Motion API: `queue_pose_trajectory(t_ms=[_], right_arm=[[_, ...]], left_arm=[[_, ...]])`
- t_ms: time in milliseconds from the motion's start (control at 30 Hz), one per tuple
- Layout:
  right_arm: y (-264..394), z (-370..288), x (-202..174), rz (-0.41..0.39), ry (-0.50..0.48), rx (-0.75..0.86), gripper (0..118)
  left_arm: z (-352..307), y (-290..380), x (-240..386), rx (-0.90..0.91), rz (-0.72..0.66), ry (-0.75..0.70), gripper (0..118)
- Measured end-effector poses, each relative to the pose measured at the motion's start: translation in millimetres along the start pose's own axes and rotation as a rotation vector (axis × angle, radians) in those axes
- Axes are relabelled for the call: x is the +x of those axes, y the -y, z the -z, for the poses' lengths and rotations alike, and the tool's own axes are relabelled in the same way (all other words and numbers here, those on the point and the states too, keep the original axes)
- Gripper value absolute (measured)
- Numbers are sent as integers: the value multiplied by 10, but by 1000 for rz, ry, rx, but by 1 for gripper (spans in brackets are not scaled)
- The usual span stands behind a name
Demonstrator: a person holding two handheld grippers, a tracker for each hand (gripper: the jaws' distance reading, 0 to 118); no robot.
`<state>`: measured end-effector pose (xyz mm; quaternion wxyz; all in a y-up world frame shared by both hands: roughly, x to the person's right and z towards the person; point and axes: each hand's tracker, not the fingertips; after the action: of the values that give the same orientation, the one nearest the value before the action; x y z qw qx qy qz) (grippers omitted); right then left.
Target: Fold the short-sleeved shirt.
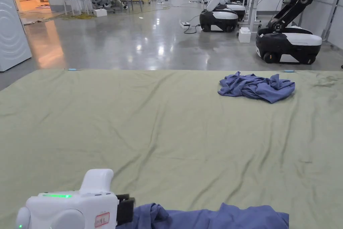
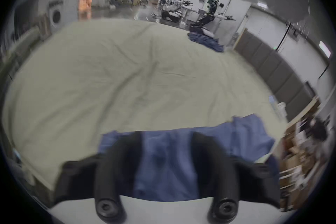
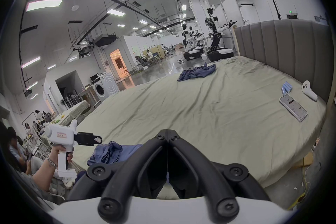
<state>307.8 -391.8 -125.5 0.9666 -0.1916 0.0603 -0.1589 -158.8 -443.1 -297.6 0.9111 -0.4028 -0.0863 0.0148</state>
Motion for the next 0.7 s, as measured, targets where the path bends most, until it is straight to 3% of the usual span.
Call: queue_pose_trajectory(t_ms=[67,200,400,533,700], right_arm=[[10,15,-12,8,-5,-4,3],[34,41,-41,8,-14,-15,3],[44,4,-27,8,-11,-20,3],[16,1,-57,14,-1,-16,3],[-24,1,-126,3,1,-15,3]], left_arm=[[113,129,88,-39,51,-57,9],[402,344,270,-146,-102,222,9],[510,347,644,-122,-39,222,9],[459,284,470,-142,-122,349,9],[64,166,-308,11,-313,485,9]])
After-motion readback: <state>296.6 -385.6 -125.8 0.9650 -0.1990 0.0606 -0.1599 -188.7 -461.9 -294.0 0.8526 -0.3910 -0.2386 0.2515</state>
